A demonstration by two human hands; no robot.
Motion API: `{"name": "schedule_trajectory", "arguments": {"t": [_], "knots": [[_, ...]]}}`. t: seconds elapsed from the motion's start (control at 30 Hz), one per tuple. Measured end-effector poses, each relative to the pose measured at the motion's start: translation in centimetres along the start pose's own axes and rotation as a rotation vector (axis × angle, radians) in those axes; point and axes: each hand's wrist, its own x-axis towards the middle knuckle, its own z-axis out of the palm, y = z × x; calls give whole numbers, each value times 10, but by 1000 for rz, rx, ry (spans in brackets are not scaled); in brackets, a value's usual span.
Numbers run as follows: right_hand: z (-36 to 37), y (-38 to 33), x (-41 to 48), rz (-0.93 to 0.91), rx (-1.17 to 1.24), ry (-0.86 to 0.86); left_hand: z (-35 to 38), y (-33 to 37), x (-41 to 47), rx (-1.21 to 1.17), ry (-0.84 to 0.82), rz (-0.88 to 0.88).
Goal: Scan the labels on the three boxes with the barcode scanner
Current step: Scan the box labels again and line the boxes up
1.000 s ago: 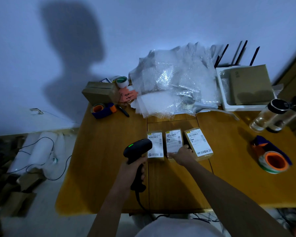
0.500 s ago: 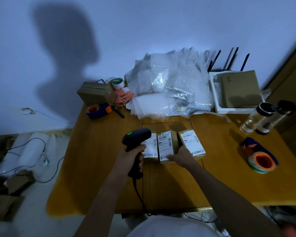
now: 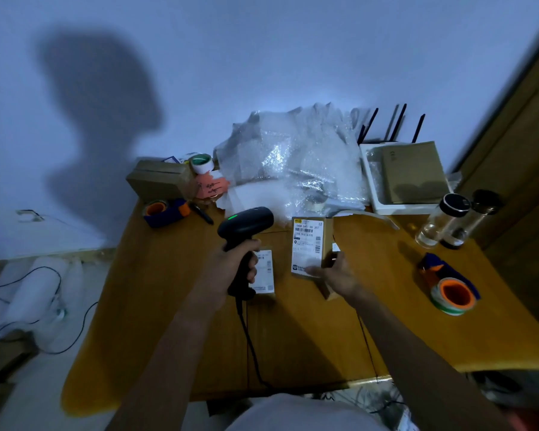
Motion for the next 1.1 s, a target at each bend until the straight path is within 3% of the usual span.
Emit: {"name": "schedule_trajectory", "arguments": {"t": [0.17, 0.47, 1.1], "knots": [[-10, -8, 6, -102, 107, -23, 7, 8, -3, 30, -90, 64], [-19, -29, 3, -132, 201, 59, 10, 13, -2, 98, -63, 110], [-10, -28, 3, -180, 243, -5, 8, 7, -13, 115, -37, 107]]}}
